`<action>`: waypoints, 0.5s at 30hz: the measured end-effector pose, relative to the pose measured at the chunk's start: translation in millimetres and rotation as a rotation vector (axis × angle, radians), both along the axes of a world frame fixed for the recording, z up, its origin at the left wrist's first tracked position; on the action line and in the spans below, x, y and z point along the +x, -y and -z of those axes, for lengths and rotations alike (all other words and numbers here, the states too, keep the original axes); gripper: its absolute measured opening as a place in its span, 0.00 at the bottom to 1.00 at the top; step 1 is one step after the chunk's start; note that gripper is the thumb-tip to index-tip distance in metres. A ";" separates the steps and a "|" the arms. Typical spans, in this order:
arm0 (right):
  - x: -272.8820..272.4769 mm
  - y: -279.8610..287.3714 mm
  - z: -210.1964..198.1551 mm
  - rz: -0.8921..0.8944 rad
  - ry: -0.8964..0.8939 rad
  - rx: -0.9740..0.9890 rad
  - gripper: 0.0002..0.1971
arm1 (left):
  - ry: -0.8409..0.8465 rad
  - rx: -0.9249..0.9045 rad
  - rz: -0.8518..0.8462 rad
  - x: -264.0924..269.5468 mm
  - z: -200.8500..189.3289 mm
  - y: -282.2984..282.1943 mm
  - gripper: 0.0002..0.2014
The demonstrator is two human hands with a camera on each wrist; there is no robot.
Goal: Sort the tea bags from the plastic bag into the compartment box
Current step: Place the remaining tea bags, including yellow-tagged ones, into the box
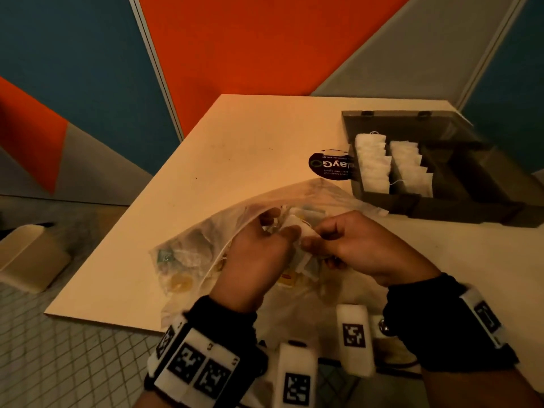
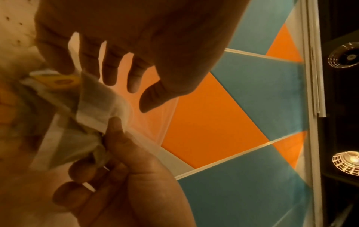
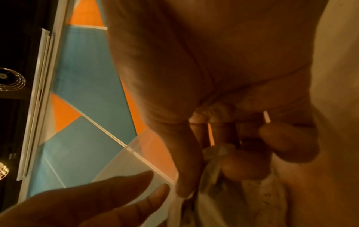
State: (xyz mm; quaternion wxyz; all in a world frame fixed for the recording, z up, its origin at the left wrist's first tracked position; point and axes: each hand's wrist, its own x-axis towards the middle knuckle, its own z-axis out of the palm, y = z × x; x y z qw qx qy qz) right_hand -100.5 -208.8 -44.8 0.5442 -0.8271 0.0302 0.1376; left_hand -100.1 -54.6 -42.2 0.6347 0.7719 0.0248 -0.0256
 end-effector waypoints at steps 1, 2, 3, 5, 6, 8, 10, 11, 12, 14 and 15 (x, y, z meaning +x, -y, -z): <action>-1.4 -0.2 0.9 -0.007 0.010 -0.001 0.07 | -0.003 0.027 0.006 1.8 1.2 -1.5 0.12; -2.5 -0.3 2.0 -0.007 0.015 0.005 0.07 | -0.013 0.052 0.022 3.1 2.3 -3.1 0.13; -3.3 -0.3 2.2 -0.001 0.022 0.013 0.07 | -0.021 0.057 0.045 4.4 3.6 -5.0 0.12; -4.1 0.1 3.0 0.025 0.039 0.033 0.07 | -0.008 0.040 0.080 4.3 2.4 -7.9 0.09; -4.0 0.2 3.3 0.042 0.049 0.047 0.06 | 0.006 0.044 0.089 4.2 2.2 -9.7 0.10; -4.0 -0.6 3.6 0.077 0.064 0.078 0.05 | -0.006 0.063 0.112 4.3 3.0 -11.6 0.08; -4.6 -1.8 3.6 0.100 0.062 0.099 0.03 | -0.029 0.073 0.120 3.6 3.5 -12.4 0.04; -5.0 -2.3 3.1 0.115 0.059 0.111 0.03 | -0.034 0.080 0.113 4.8 4.7 -13.4 0.02; -5.5 -2.5 3.0 0.135 0.055 0.121 0.03 | -0.038 0.084 0.102 5.2 5.5 -14.6 0.02; -6.1 -1.7 2.2 0.193 0.040 0.121 0.03 | -0.046 0.074 0.080 6.0 6.4 -17.6 0.01; -6.5 -1.5 1.4 0.224 0.031 0.110 0.04 | -0.047 0.070 0.072 6.3 6.6 -18.7 0.03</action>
